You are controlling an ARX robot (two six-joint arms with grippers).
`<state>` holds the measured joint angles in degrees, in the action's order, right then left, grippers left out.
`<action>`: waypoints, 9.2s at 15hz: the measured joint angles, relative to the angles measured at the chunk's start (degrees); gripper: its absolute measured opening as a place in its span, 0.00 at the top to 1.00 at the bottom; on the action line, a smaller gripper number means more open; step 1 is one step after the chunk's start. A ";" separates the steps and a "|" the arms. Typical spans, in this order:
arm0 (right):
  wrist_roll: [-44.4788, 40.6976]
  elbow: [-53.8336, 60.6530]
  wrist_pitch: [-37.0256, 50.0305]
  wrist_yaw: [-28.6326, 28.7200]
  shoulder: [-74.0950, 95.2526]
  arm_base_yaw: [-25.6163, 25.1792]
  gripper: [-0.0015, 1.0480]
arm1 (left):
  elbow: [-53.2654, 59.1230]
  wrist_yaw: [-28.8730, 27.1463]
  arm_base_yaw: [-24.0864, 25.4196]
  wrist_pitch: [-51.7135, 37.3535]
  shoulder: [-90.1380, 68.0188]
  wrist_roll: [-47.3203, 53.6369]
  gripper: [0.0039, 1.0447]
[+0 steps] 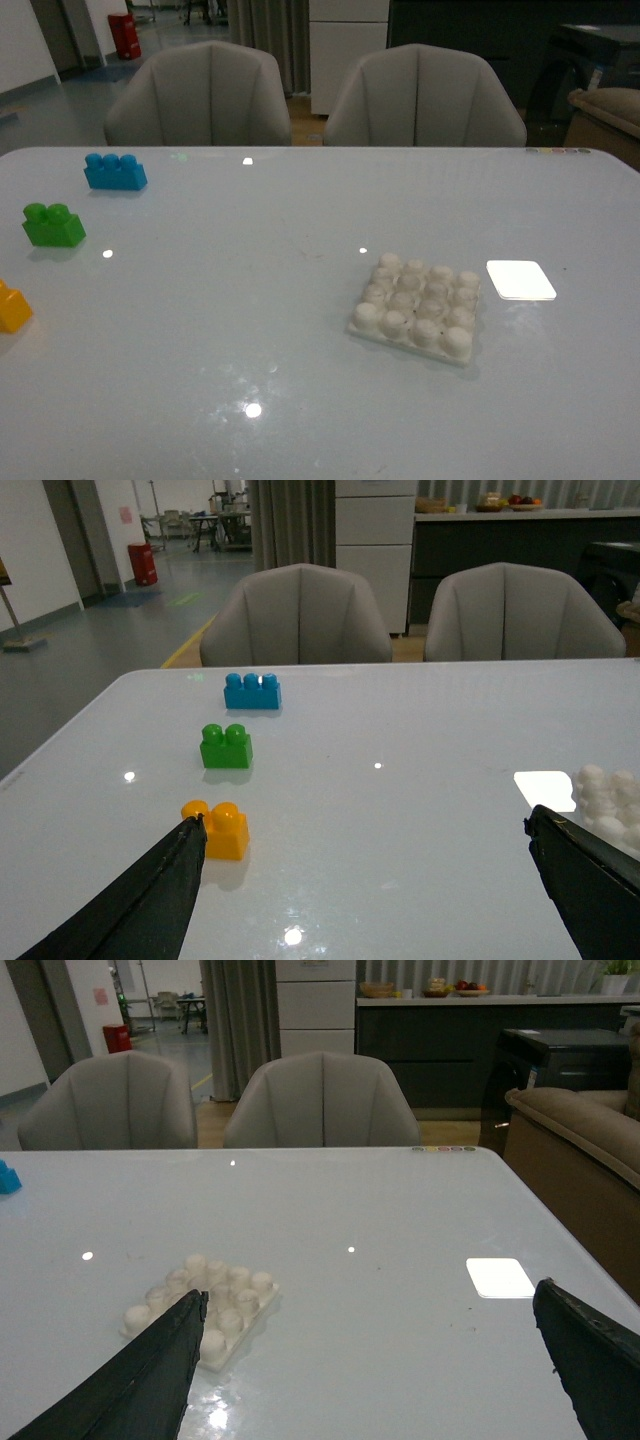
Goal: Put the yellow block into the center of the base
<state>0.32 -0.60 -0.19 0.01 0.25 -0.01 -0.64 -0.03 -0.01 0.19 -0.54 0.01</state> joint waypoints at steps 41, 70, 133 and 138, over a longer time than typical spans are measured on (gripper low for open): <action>20.52 -71.56 -0.11 2.99 126.46 10.91 0.06 | 0.00 0.00 0.00 -0.02 0.00 0.00 0.06; 29.59 -77.75 1.42 4.83 129.90 22.77 0.06 | 0.00 0.00 0.00 0.00 0.00 0.00 0.06; -0.15 0.00 -0.02 -0.02 0.00 0.00 0.06 | -23.54 16.52 14.01 -38.99 -69.51 7.10 0.06; -0.15 0.00 0.00 -0.02 0.00 0.00 0.06 | -48.63 24.15 19.78 -35.98 -109.46 16.81 0.06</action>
<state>0.16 -0.60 -0.19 -0.01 0.25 -0.01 -49.28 24.12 19.77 -35.79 -110.00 16.82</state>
